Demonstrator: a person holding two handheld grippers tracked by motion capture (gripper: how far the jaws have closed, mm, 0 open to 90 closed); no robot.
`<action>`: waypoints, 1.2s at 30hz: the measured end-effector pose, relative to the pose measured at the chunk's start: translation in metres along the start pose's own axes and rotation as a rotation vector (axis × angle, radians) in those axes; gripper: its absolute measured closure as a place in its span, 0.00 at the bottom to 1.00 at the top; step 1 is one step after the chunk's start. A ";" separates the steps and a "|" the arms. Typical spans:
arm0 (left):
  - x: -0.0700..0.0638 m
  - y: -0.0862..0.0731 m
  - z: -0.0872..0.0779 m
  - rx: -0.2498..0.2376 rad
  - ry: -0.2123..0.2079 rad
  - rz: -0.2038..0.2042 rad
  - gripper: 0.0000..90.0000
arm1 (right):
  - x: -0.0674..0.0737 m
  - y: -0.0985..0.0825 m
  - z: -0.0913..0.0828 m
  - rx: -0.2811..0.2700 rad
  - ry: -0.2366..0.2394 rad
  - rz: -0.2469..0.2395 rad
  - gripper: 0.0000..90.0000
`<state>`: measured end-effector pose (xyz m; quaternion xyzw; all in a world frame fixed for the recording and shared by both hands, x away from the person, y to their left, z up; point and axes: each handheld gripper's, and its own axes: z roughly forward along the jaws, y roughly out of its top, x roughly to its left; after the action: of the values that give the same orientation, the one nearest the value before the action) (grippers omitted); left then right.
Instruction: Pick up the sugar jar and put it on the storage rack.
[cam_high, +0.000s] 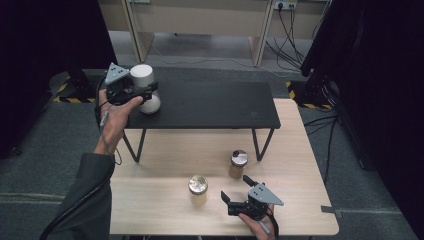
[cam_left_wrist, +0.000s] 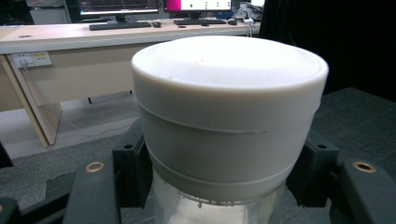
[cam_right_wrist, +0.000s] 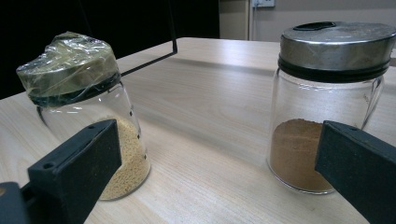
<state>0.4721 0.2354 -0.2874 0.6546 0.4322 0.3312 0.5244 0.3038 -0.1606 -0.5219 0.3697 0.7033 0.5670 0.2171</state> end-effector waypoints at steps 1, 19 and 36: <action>0.000 -0.001 0.000 -0.001 0.002 0.002 0.39 | 0.000 0.000 0.000 0.000 0.000 0.000 0.01; -0.001 -0.002 0.000 -0.010 -0.008 -0.014 0.27 | 0.000 0.000 0.000 -0.002 -0.001 0.000 0.01; -0.007 -0.012 -0.013 0.006 0.029 -0.049 0.01 | 0.000 0.001 -0.001 -0.003 -0.003 0.002 0.01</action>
<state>0.4551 0.2354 -0.2960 0.6406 0.4566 0.3265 0.5239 0.3031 -0.1611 -0.5210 0.3711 0.7016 0.5679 0.2182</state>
